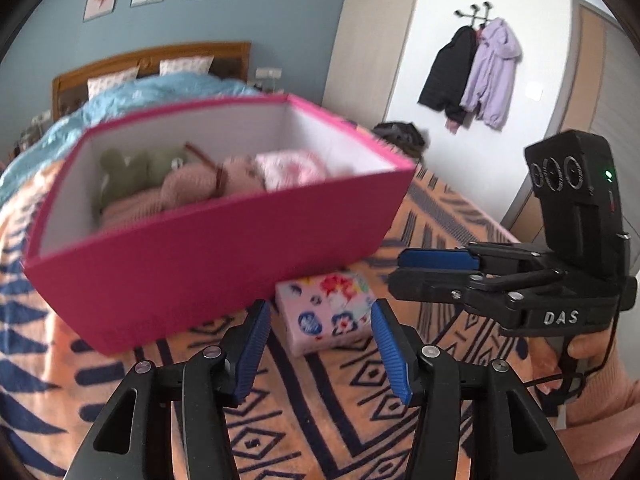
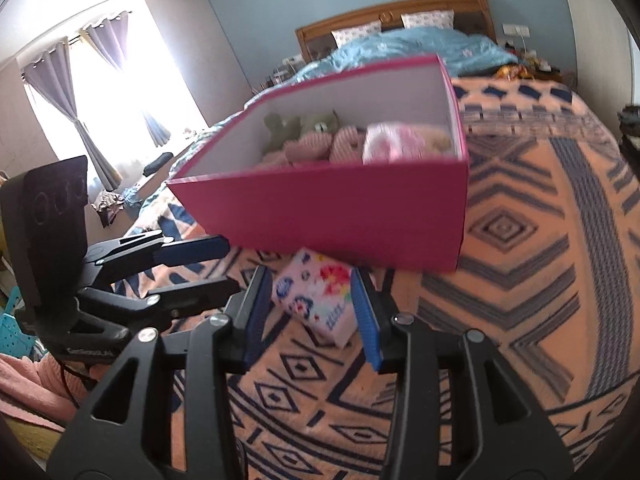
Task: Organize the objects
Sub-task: 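Withdraw both grippers from the box toward the floral tissue pack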
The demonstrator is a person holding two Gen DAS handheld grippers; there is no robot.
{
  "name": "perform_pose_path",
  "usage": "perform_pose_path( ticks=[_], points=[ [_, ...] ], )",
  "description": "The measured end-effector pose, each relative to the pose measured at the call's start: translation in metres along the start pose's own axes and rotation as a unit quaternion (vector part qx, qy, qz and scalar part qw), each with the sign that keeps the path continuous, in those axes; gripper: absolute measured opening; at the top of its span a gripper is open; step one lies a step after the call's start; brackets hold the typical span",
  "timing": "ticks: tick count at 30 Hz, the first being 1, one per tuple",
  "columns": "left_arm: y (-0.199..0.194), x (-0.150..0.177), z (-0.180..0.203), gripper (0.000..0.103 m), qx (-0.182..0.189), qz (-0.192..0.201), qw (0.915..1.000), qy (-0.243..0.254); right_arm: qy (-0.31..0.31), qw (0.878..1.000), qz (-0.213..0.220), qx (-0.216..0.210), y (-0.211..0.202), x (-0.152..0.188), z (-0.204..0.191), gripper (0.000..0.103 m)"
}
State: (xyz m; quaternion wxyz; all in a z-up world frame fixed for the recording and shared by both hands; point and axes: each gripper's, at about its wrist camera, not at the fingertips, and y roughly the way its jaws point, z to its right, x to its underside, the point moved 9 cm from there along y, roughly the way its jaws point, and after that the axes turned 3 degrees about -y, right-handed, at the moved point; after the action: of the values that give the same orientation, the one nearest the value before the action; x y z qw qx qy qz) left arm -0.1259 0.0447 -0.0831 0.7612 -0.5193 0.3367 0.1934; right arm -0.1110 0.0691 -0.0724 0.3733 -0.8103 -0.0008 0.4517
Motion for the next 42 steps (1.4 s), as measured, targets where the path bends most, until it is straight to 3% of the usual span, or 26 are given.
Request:
perform_pose_path(
  ticks=[9,17,31,42],
  points=[
    [0.024,0.016,-0.004,0.051,0.012,-0.042,0.9985,-0.033,0.043,0.999,-0.023,-0.008,0.018,0.017,0.016,0.043],
    [0.031,0.019,-0.005,0.051,0.006,-0.05,0.998,-0.039,0.05,0.998,-0.028,-0.012,0.023,0.02,0.018,0.043],
    [0.037,0.02,-0.002,0.038,0.016,-0.058,0.9971,-0.045,0.065,0.997,-0.033,-0.01,0.031,0.02,0.024,0.043],
    [0.035,0.023,0.006,0.038,0.029,-0.064,0.9966,-0.043,0.061,0.997,-0.046,-0.009,0.038,0.023,0.021,0.042]
  ],
)
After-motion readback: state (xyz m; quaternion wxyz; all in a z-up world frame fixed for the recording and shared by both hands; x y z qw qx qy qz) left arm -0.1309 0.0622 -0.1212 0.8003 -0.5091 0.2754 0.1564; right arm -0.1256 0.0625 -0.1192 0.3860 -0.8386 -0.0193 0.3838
